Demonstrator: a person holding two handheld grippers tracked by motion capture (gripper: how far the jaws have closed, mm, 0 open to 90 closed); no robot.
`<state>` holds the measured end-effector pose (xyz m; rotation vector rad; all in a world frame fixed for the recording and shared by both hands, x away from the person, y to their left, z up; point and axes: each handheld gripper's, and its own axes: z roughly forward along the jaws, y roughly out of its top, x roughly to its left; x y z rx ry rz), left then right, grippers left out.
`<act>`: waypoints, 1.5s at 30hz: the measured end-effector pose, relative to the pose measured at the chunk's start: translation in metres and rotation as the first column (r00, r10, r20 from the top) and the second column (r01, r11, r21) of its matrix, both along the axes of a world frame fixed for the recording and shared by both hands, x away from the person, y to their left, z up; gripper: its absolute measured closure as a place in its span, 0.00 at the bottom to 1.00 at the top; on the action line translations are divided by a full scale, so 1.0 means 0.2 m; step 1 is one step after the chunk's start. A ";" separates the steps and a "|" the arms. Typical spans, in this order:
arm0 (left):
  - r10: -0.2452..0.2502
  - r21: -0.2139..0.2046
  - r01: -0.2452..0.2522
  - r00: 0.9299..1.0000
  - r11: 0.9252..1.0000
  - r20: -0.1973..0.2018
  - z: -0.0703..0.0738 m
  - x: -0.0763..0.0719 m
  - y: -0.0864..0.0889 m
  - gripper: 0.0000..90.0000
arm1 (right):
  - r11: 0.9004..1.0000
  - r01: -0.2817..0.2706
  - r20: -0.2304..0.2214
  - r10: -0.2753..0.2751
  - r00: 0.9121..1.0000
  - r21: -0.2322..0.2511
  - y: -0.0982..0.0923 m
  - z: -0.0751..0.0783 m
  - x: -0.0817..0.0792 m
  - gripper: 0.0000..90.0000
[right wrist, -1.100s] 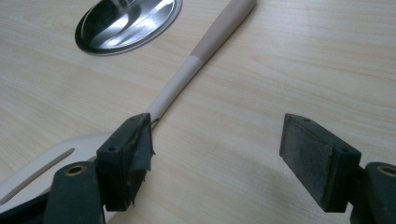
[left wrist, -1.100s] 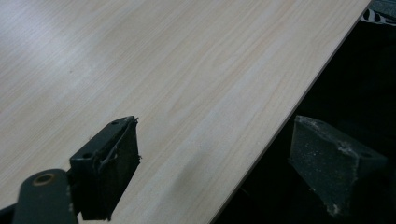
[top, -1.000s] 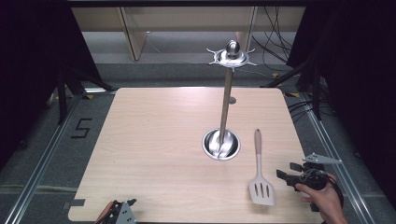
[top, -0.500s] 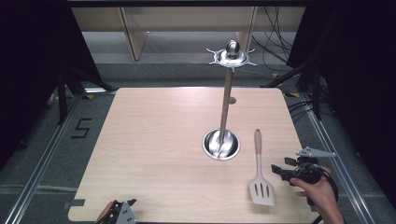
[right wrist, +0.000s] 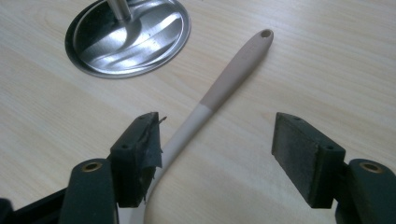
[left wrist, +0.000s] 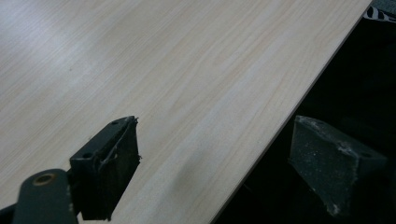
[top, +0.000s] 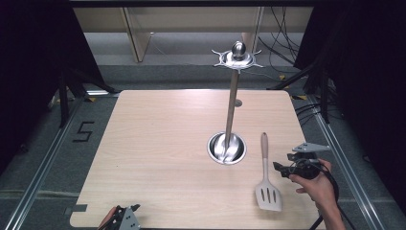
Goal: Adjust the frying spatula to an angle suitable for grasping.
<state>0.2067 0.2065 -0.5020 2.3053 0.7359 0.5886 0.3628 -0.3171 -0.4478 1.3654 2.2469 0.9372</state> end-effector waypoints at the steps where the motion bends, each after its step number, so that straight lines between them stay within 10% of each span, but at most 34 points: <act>1: -0.001 0.001 0.001 1.000 1.000 -0.001 0.00 0.00 0.00 0.17 | 1.000 -0.010 -0.004 0.010 1.000 -0.021 0.01 0.00 0.03 0.38; 7: -0.027 0.001 0.027 1.000 1.000 0.013 0.01 0.01 0.01 0.17 | 0.995 -0.033 -0.029 0.031 0.999 -0.096 0.06 -0.02 0.10 0.40; 28: -0.029 0.000 0.029 0.999 1.000 0.015 0.01 0.01 0.00 0.17 | 0.992 -0.012 -0.205 -0.014 0.979 -0.127 0.18 -0.13 0.28 0.44; 45: -0.029 -0.003 0.029 0.999 1.000 0.014 0.01 0.01 0.01 0.17 | 0.985 -0.064 -0.249 0.023 0.968 -0.158 0.21 -0.19 0.32 0.51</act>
